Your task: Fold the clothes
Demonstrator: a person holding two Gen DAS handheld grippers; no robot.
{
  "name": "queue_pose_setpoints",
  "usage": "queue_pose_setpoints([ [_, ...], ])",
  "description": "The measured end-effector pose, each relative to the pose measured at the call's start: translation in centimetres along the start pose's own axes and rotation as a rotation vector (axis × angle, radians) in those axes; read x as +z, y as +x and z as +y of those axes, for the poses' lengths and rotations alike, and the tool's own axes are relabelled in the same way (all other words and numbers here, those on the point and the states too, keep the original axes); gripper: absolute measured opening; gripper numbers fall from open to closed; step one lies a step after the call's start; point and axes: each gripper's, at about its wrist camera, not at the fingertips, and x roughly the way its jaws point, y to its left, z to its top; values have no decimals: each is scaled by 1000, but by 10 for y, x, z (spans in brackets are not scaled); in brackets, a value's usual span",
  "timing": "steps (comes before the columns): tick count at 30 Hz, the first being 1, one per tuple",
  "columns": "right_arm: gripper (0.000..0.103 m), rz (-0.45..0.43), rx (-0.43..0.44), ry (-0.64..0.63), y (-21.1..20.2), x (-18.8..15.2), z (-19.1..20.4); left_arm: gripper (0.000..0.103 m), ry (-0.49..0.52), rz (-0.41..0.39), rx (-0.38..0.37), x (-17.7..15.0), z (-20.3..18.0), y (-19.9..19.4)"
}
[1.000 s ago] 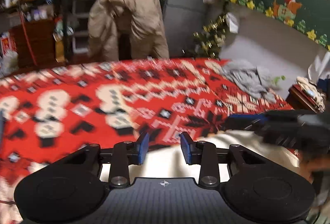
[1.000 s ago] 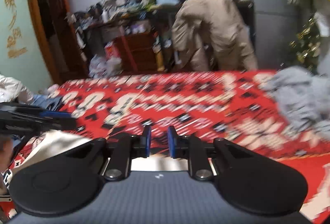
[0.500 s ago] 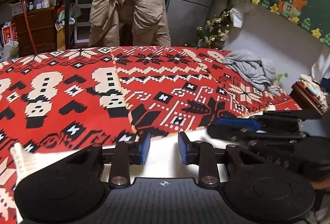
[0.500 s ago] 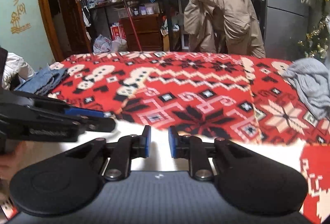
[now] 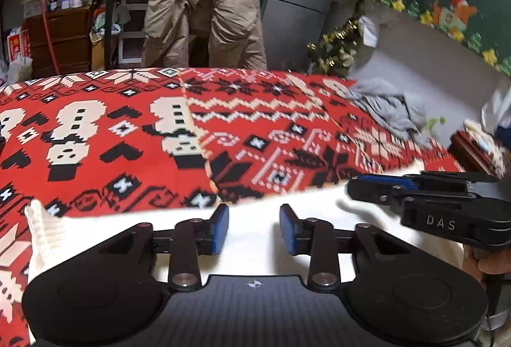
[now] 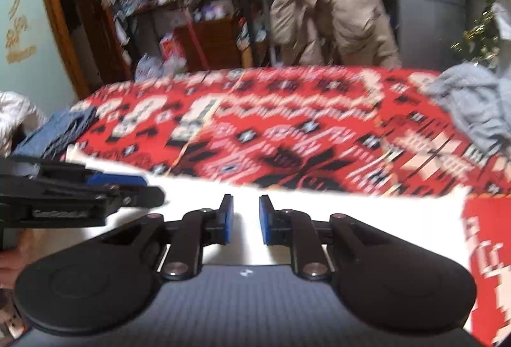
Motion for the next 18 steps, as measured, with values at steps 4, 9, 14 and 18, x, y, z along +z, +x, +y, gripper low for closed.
queue_pose_setpoints([
  [4, 17, 55, -76, 3, 12, 1, -19, 34, -39, 8, 8, -1, 15, 4],
  [9, 16, 8, -68, -27, -3, -18, -24, 34, 73, -38, 30, -24, 6, -11],
  [14, 16, 6, -69, 0, -11, -15, -27, 34, 58, -16, 52, -17, 4, -17],
  [18, 18, -20, -103, 12, -18, -9, -36, 39, 29, -50, 77, -11, 16, -20],
])
